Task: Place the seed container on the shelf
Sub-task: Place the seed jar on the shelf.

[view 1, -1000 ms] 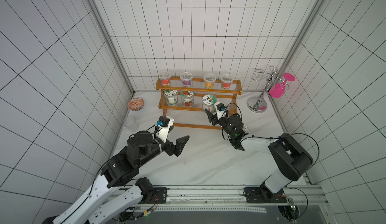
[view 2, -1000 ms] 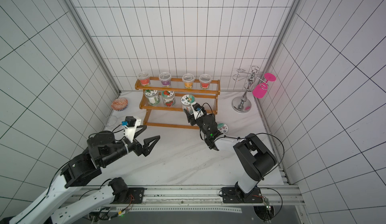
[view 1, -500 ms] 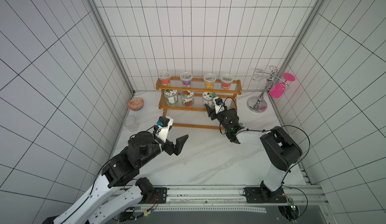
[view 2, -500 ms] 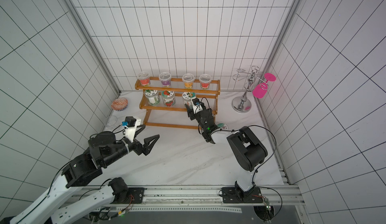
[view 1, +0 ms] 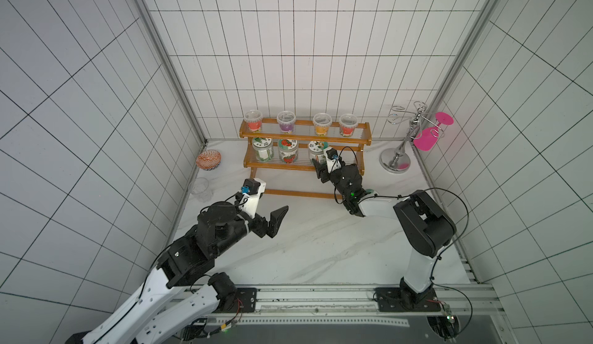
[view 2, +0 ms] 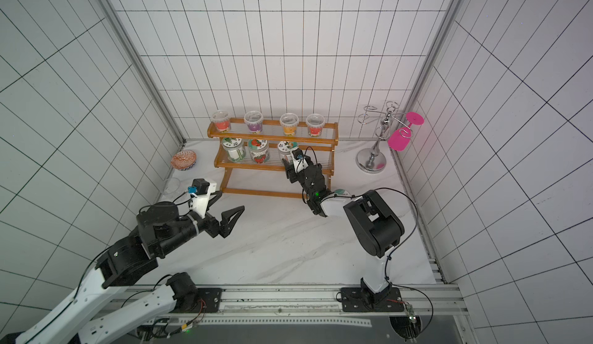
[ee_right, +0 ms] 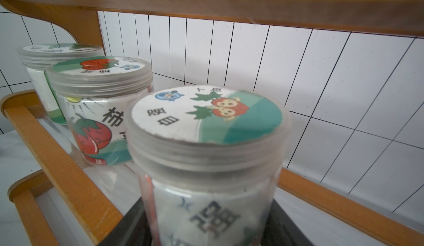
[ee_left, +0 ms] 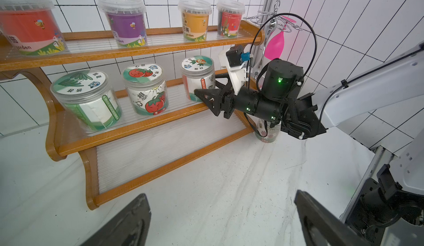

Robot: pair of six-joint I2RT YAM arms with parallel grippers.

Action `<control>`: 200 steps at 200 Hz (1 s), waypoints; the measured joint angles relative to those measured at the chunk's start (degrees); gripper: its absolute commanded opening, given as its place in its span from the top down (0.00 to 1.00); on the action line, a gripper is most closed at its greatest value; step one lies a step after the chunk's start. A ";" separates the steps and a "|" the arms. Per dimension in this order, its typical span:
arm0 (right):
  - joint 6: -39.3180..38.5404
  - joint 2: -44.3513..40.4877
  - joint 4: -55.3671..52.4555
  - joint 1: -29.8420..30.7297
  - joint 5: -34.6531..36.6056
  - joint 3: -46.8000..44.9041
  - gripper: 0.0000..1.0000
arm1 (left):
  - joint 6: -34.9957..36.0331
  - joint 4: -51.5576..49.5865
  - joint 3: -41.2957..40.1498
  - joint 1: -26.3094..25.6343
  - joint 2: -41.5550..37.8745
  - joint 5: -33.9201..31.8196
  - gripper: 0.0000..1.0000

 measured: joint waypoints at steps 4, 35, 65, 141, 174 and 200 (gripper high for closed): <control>0.02 0.02 -0.26 0.00 -0.11 0.17 0.29 | 0.00 0.00 0.00 0.00 0.00 0.00 0.01; 0.07 0.09 -1.62 -0.02 -0.98 1.03 0.17 | 0.00 0.00 0.00 0.00 -0.15 -0.04 0.01; 0.11 0.09 -3.13 -0.26 -1.51 1.84 0.12 | 0.00 0.00 0.00 0.00 -0.15 -0.09 0.01; 0.11 0.07 -5.86 -0.48 -1.16 3.61 0.09 | -0.02 0.00 0.00 0.00 -0.15 -0.04 0.01; 0.11 0.07 -7.23 -1.07 -0.85 4.66 0.09 | -0.02 0.00 0.00 0.00 -0.28 0.00 0.01; 0.11 -0.07 -7.76 -1.16 -1.31 4.70 0.07 | -0.07 0.00 0.00 0.00 -0.44 0.04 0.01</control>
